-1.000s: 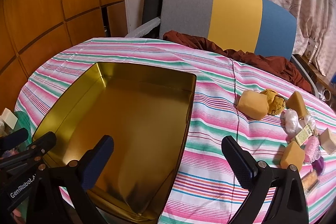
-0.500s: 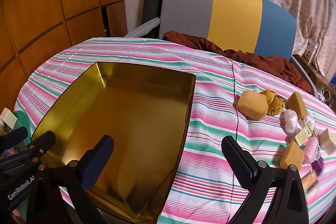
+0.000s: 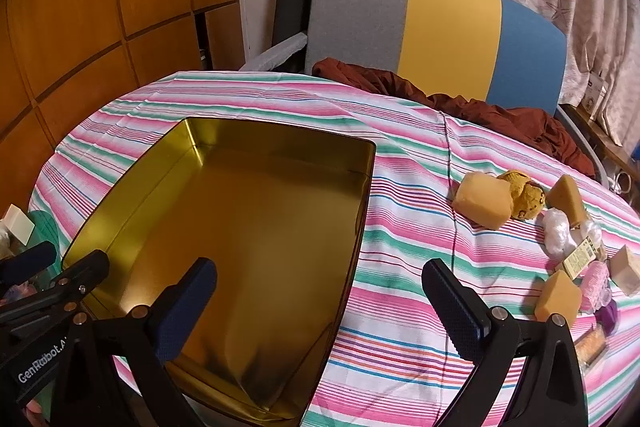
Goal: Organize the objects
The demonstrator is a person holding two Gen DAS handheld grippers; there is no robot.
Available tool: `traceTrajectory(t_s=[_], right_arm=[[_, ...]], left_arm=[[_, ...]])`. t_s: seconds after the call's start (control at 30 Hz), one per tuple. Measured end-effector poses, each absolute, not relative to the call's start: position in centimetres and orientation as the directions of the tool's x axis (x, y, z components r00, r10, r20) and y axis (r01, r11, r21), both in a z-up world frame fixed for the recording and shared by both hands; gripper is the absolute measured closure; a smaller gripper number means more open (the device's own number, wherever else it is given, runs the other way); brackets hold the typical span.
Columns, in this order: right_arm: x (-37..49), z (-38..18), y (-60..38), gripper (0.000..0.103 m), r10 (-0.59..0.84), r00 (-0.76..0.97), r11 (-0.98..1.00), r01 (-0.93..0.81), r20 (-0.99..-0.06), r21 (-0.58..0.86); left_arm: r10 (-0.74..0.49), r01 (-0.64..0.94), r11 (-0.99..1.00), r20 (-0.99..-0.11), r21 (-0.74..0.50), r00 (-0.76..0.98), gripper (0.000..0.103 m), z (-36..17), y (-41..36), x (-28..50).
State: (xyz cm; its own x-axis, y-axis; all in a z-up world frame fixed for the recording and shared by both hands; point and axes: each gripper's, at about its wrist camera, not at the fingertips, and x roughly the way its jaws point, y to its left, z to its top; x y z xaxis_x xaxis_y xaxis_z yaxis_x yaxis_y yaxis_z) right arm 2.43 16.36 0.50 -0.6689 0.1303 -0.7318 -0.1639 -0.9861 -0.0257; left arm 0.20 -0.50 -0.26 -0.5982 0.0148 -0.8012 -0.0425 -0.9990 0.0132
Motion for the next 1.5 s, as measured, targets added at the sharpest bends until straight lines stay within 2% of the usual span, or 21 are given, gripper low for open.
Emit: traceTrajectory(t_s=[1.5], right_arm=[[2.43, 0.46, 16.52, 0.0, 0.134, -0.663, -0.985, -0.172, -0.736, -0.025]], left_arm=[[0.015, -0.062, -0.998, -0.793, 0.028, -0.609, 0.034, -0.15, -0.13, 0.4]])
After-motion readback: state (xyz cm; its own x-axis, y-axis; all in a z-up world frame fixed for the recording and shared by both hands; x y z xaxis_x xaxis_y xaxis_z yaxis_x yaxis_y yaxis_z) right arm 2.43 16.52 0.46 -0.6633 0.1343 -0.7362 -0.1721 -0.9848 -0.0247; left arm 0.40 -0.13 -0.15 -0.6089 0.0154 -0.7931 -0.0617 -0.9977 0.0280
